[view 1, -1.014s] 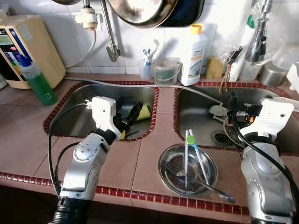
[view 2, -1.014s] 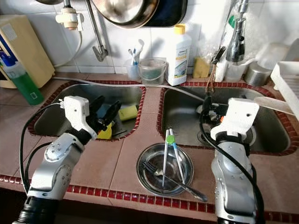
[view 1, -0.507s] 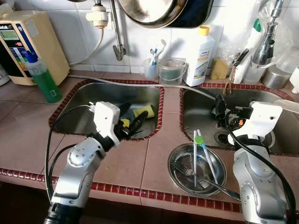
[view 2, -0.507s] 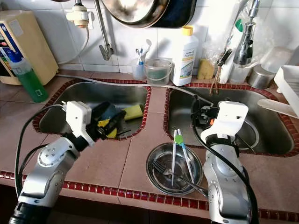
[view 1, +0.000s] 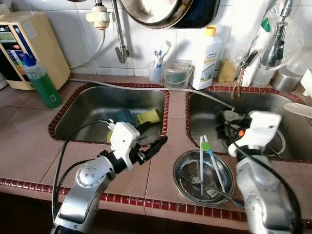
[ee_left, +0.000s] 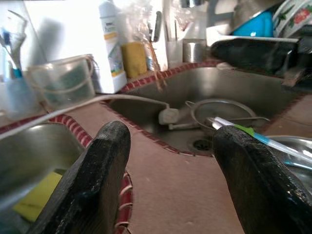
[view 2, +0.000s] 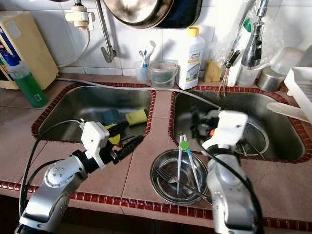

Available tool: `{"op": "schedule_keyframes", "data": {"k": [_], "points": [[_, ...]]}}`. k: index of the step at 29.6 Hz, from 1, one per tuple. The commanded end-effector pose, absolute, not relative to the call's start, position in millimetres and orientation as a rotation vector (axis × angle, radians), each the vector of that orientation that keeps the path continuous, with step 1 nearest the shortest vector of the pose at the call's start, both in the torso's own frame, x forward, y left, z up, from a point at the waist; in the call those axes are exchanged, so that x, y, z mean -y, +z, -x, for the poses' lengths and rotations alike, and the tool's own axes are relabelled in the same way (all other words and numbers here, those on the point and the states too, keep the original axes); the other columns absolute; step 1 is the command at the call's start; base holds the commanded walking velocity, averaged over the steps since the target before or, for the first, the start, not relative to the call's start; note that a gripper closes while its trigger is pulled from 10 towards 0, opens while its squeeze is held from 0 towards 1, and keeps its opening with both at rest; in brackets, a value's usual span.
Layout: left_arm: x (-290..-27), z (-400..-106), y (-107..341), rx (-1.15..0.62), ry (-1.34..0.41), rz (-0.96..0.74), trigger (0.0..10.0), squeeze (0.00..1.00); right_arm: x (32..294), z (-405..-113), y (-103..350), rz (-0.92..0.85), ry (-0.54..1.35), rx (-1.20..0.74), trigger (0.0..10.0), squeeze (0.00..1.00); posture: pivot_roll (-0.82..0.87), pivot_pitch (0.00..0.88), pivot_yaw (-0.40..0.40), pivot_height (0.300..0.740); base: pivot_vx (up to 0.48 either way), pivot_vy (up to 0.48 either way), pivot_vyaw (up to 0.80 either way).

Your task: Kitchen organization

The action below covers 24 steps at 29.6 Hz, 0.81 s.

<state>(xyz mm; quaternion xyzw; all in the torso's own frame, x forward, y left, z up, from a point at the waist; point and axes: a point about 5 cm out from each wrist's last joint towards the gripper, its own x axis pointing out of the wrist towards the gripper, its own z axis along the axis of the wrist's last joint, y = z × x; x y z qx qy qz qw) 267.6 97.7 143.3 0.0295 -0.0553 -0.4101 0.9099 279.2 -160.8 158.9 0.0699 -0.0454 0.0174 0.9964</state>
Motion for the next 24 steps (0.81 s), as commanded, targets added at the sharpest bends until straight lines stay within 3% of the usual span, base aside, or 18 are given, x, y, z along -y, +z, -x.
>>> {"op": "schedule_keyframes", "data": {"k": [1, 20, 21, 22, 23, 24], "points": [[-97, -265, 148, 0.134, -0.858, -0.082, 10.0, 0.00, 154, -280, 158, -0.184, 0.073, 0.073, 10.0, 0.00, -0.23, 0.039, 0.053, 0.740, 0.000, 0.000, 0.00], [-89, -259, 148, 0.139, -0.871, -0.062, 10.0, 0.00, 140, -267, 132, -0.282, 0.101, -0.131, 10.0, 0.00, -0.23, 0.037, 0.045, 0.740, 0.000, 0.000, 0.00], [-89, -259, 148, 0.139, -0.870, -0.061, 10.0, 0.00, 139, -265, 134, -0.289, 0.112, -0.133, 9.8, 0.00, -0.24, 0.040, 0.045, 0.740, 0.000, 0.000, 0.00], [-90, -260, 148, 0.138, -0.867, -0.058, 10.0, 0.00, 138, -264, 135, -0.282, 0.117, -0.133, 8.4, 0.00, -0.24, 0.040, 0.045, 0.740, 0.000, 0.000, 0.00], [-90, -260, 148, 0.138, -0.866, -0.061, 10.0, 0.00, 139, -263, 135, -0.281, 0.116, -0.135, 8.4, 0.00, -0.24, 0.043, 0.046, 0.740, 0.000, 0.000, 0.00], [-90, -260, 148, 0.138, -0.865, -0.059, 10.0, 0.00, 139, -262, 135, -0.289, 0.114, -0.138, 7.6, 0.00, -0.24, 0.043, 0.046, 0.740, 0.000, 0.000, 0.00]]}}
